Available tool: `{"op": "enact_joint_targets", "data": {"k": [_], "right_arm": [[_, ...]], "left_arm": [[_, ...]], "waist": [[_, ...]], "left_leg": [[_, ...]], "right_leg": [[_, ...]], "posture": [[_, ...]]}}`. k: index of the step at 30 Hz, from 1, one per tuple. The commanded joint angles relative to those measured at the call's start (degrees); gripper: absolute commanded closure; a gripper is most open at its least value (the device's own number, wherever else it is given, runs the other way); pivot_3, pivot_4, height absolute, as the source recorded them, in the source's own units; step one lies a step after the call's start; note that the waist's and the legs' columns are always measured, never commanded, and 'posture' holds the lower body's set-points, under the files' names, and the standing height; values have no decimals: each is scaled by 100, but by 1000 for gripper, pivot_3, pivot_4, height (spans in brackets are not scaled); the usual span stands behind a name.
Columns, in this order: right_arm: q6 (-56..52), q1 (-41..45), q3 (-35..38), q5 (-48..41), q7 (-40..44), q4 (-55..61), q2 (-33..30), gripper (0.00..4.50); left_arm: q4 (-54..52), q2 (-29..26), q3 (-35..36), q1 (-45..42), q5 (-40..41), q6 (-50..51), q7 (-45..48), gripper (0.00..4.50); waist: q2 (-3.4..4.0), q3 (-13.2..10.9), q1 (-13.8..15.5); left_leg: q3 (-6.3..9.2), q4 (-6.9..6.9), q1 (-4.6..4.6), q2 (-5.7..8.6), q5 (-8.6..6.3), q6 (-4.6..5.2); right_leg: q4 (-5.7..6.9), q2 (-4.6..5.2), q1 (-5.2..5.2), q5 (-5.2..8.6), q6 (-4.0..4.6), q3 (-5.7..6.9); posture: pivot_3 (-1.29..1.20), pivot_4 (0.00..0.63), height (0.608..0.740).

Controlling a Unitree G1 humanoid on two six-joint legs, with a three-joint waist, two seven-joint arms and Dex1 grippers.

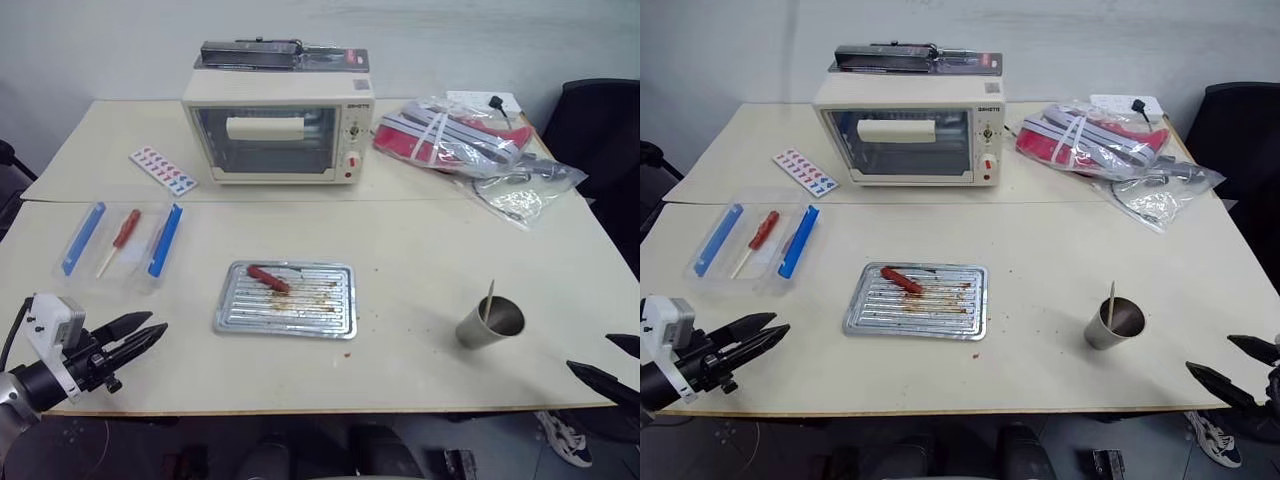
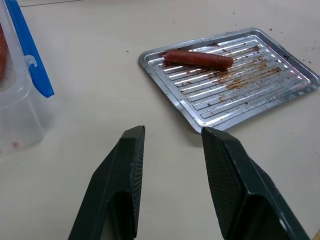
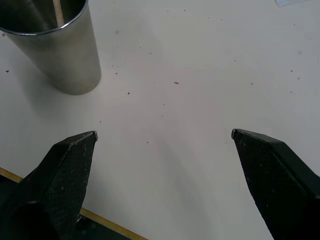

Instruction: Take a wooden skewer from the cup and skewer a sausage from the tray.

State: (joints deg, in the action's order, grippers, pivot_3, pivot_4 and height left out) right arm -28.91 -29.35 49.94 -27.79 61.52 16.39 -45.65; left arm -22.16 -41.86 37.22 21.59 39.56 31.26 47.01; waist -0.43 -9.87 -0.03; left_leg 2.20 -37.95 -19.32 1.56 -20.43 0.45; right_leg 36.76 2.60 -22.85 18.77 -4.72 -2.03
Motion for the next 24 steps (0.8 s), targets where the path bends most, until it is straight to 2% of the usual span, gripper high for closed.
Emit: {"op": "enact_joint_targets", "data": {"k": [1,11,12,17,20,24], "right_arm": [[107,29,23,-53,-60,70,-33,0],[-60,153,-46,-130,-242,115,-24,0],[-94,155,-42,-142,-275,122,-29,0],[-405,201,164,-416,-427,355,-56,0],[-943,325,460,-907,-615,602,-112,0],[-1862,537,918,-1940,-897,1245,-251,0]], "left_arm": [[-45,-23,-1,9,-74,-85,14,2617],[-40,12,-149,-51,13,66,-6,2617],[-38,13,-151,-61,41,93,-4,2259],[-35,-98,-315,-385,253,355,88,1154],[-21,-121,-476,-858,637,672,113,536],[-285,-323,-840,-1709,1480,1306,282,536]], "waist": [[0,0,0],[0,0,5],[0,0,5],[2,-1,10],[3,-2,8],[6,-4,18]], "left_leg": [[0,0,0,0,0,0],[1,0,0,-1,-1,0],[2,0,0,-1,-1,0],[3,0,0,-2,-1,-1],[6,1,0,-2,-1,-1],[14,0,-4,-2,-1,-1]], "right_leg": [[0,0,0,0,0,0],[-6,0,4,0,0,0],[-6,0,4,0,0,0],[-8,0,4,0,0,1],[-9,1,6,0,0,3],[-11,1,7,0,0,10]], "posture": [[0,150,740],[0,150,740],[0,150,740],[0,150,740],[0,150,740],[0,150,740]]}}
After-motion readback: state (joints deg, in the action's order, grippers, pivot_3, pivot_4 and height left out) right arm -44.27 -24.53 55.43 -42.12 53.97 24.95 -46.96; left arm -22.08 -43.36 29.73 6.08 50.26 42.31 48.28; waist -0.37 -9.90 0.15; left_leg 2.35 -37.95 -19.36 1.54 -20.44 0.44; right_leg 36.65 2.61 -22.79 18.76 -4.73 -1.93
